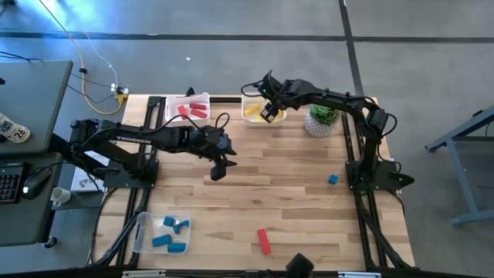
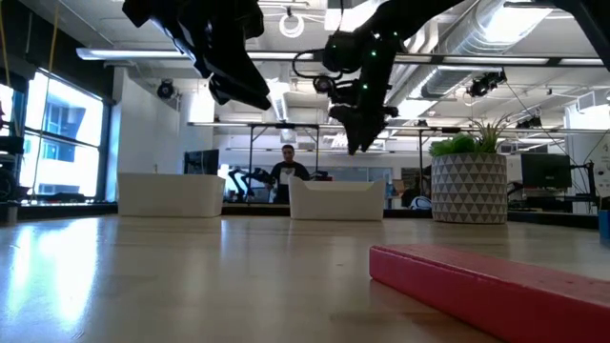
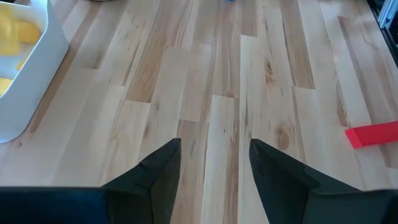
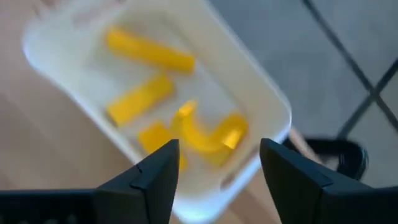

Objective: Sort & place blocks by color
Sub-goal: Put the yellow block into the right white bin, then put the blue block into the transparent bin

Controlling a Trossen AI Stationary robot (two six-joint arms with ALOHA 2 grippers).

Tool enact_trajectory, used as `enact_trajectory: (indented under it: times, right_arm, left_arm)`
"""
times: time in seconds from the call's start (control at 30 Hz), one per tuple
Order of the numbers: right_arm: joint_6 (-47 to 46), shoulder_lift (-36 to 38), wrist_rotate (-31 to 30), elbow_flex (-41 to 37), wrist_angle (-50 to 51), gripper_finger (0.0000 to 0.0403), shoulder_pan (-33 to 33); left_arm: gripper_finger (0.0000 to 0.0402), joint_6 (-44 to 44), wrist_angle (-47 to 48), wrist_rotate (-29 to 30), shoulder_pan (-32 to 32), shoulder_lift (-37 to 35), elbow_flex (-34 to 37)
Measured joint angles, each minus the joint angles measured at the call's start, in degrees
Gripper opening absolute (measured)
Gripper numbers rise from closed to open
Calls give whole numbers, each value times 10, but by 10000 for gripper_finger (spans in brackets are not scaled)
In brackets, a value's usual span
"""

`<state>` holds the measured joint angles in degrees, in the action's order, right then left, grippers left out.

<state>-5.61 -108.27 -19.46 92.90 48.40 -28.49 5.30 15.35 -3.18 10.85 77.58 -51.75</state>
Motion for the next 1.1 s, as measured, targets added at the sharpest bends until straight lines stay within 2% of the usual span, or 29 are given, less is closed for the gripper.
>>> enact_trajectory:
  times: [0.27,0.4,0.73,0.87,1.1]
  right_arm:
    - [-30,0,17,0,174,214,8]
    - [-34,0,11,0,227,215,27]
    - [-70,0,3,0,347,216,108]
    - [-103,0,-24,0,410,216,147]
    - [-166,29,-49,-38,416,216,219]
  left_arm:
    - [177,-15,1,0,0,0,0]
    - [177,-15,1,0,0,0,0]
    - [177,-15,1,0,0,0,0]
    - [177,-15,1,0,0,0,0]
    - [177,-10,8,0,0,0,0]
